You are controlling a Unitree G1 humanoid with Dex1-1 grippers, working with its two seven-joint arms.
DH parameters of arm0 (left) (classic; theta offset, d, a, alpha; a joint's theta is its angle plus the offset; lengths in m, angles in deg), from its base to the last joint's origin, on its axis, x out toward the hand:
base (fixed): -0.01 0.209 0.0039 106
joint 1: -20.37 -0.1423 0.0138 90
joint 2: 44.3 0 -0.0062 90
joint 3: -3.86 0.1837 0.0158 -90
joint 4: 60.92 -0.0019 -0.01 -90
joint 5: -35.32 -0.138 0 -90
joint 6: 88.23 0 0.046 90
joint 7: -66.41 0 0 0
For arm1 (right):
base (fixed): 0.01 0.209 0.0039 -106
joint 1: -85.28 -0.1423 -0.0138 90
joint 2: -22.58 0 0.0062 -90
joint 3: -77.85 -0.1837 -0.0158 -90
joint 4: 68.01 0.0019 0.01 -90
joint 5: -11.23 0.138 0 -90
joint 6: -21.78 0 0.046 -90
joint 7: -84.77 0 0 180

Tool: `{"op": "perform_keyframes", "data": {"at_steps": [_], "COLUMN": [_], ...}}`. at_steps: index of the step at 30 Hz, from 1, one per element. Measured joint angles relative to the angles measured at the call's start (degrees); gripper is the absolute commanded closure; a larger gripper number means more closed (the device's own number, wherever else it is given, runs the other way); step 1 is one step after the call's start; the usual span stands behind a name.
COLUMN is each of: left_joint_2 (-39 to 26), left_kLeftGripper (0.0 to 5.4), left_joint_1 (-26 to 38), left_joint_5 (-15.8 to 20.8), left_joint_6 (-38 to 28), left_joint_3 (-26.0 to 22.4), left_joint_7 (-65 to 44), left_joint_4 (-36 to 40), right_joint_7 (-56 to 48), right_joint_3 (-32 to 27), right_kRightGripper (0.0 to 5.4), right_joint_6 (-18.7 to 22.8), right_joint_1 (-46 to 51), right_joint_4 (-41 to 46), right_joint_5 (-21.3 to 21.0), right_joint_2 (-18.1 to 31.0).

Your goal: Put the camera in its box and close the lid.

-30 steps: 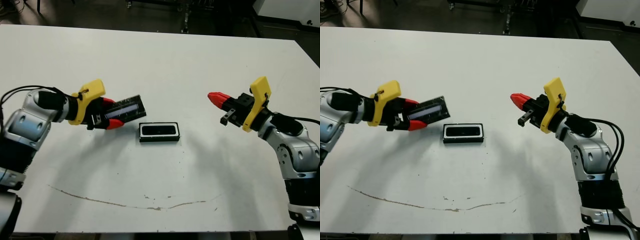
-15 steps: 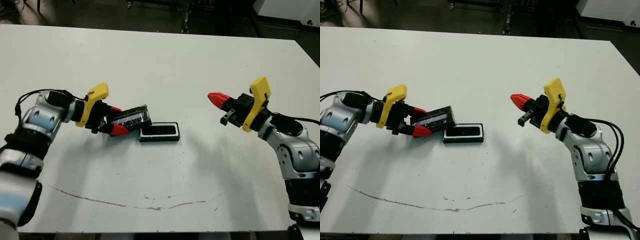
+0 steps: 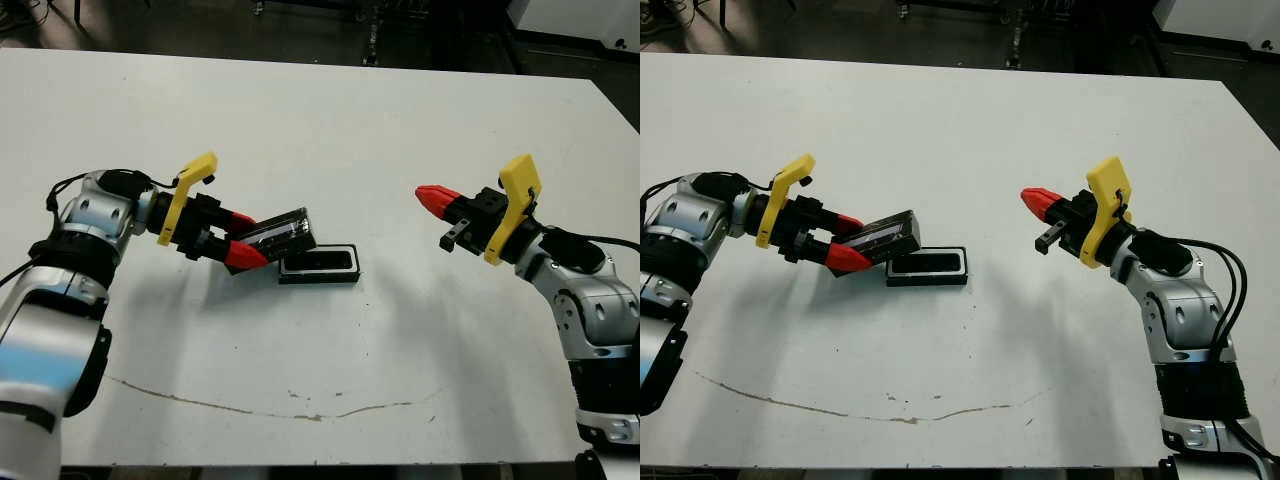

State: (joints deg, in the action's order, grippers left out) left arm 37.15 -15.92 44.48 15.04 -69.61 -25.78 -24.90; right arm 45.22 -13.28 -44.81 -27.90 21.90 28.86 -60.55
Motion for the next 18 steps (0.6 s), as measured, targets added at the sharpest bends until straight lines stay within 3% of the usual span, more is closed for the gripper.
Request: {"op": "perform_keyframes", "data": {"at_steps": [6, 11, 18], "left_joint_2": [0.36, 0.85, 1.10], "left_kLeftGripper": [2.24, 2.24, 2.24], "left_joint_1": [-0.07, -3.39, -8.57], "left_joint_5": [-0.54, -2.94, -5.26], "left_joint_6": [0.20, -4.23, -3.92], "left_joint_3": [1.44, 1.33, 1.55], "left_joint_7": [0.44, 7.52, 14.99], "left_joint_4": [2.83, 12.68, 22.28], "right_joint_7": [-0.08, -0.08, 0.00], "right_joint_3": [0.00, 0.03, 0.01], "right_kRightGripper": [5.40, 5.40, 5.40], "right_joint_6": [0.23, -0.48, -0.28], "right_joint_1": [0.04, 0.19, 0.57], "right_joint_4": [0.10, 0.07, 0.26], "right_joint_5": [0.16, 0.14, 0.50], "right_joint_2": [0.00, -0.09, -0.16]}}
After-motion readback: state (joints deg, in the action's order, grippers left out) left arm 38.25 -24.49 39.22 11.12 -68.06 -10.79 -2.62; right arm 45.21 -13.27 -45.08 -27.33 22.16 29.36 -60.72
